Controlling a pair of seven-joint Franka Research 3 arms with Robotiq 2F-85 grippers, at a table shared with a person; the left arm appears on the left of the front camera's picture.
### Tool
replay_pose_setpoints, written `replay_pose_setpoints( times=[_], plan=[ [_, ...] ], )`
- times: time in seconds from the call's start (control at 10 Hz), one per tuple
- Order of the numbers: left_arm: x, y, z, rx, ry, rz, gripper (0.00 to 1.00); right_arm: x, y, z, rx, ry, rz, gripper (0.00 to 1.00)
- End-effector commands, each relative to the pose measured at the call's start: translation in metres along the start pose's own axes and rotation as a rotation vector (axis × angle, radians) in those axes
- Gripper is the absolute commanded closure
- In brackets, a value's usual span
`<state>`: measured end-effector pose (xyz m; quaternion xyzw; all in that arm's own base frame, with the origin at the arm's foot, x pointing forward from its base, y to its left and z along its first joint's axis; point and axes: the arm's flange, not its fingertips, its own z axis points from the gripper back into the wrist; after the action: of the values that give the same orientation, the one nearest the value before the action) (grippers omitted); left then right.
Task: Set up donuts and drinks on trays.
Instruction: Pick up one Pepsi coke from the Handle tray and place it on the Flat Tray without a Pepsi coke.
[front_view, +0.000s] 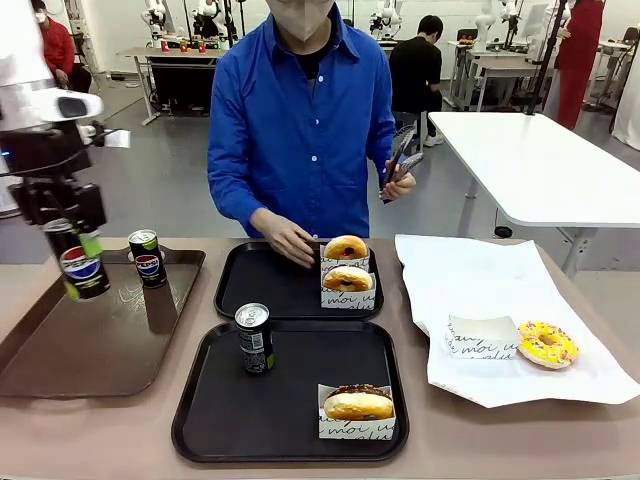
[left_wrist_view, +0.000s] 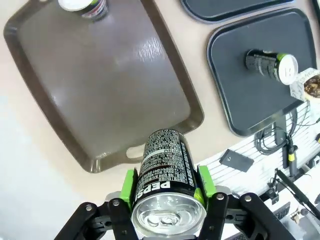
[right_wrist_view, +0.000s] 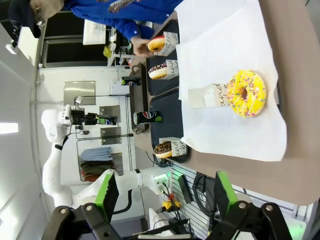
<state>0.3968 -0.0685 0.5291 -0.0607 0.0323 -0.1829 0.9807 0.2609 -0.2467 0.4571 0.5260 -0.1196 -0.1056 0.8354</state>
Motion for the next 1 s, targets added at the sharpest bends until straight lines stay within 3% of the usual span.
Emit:
replay_pose_setpoints(
  times=[0.0, 0.3, 0.9],
  plan=[
    [0.0021, -0.0065, 0.0017, 0.009, -0.03, -0.024, 0.41, -0.0013, -0.0007, 0.0012, 0.003, 0.01, 0.009, 0.0],
    [-0.004, -0.0125, -0.0046, -0.007, -0.026, 0.035, 0.41, -0.0013, -0.0007, 0.0012, 0.003, 0.01, 0.009, 0.0],
    [-0.0054, -0.006, -0.0001, 0.003, -0.008, -0.006, 0.41, -0.0013, -0.0007, 0.0012, 0.003, 0.01, 0.009, 0.0]
  ],
)
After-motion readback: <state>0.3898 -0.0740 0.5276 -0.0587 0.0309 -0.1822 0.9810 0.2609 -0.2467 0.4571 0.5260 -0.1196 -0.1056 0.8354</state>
